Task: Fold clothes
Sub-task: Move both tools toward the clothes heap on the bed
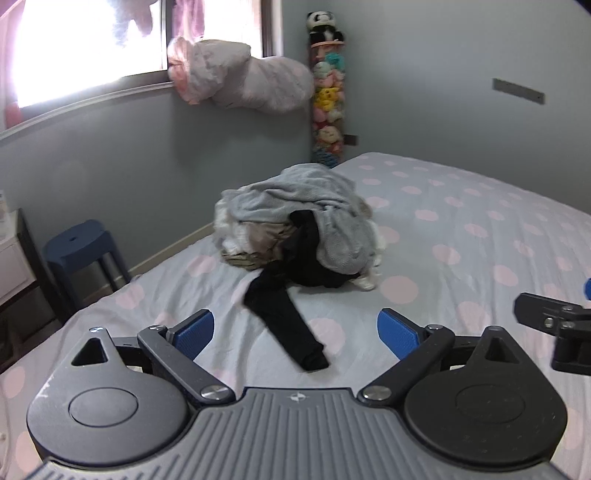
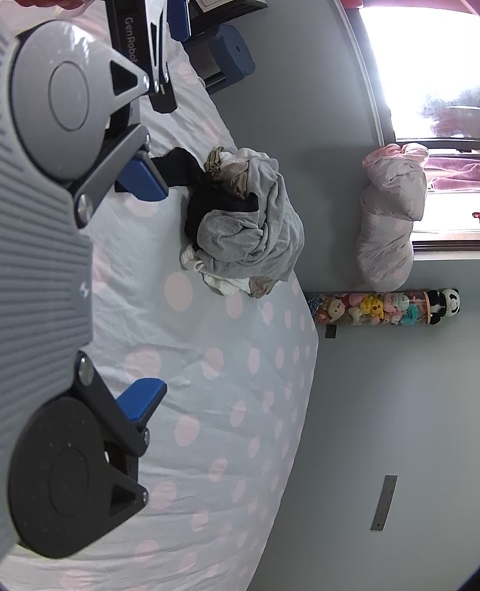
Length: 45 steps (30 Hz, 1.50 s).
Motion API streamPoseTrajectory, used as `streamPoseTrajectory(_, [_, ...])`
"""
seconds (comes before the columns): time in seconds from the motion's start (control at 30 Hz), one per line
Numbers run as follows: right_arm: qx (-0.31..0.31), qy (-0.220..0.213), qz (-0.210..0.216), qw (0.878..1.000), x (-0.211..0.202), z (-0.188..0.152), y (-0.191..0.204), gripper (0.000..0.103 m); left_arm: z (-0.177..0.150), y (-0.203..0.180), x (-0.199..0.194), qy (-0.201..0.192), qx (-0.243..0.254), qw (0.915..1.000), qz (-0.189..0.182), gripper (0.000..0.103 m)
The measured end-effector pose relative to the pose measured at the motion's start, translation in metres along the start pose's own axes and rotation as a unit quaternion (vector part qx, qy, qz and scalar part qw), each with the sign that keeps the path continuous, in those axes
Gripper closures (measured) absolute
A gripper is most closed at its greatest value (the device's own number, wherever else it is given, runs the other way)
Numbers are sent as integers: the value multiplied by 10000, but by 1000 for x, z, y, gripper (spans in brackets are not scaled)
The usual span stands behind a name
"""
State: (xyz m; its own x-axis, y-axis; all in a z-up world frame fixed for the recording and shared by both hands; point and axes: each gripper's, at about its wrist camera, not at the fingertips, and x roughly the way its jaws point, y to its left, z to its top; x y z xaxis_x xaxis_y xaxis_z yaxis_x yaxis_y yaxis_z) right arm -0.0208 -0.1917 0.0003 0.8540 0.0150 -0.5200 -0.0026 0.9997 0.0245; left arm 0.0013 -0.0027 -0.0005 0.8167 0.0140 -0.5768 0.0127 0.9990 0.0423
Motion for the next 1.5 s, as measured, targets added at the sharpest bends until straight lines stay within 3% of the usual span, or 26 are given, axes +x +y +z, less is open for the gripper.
streamPoseTrajectory(0.23, [3, 25, -3, 10000, 4, -1, 2, 0, -14, 19, -3, -228, -143, 9983, -516, 13])
streamPoseTrajectory(0.3, [21, 49, -8, 10000, 3, 1, 7, 1, -15, 19, -10, -216, -25, 9988, -438, 19])
streamPoseTrajectory(0.37, [17, 66, -2, 10000, -2, 1, 10, 1, -8, -16, -4, -45, 142, 9999, -79, 23])
streamPoseTrajectory(0.53, [12, 31, 116, 9999, -4, -5, 7, 1, -9, -12, -5, 56, 159, 9998, 106, 23])
streamPoseTrajectory(1.5, [33, 233, 320, 9992, 5, -10, 5, 1, -11, -4, -3, 333, 65, 9994, -96, 23])
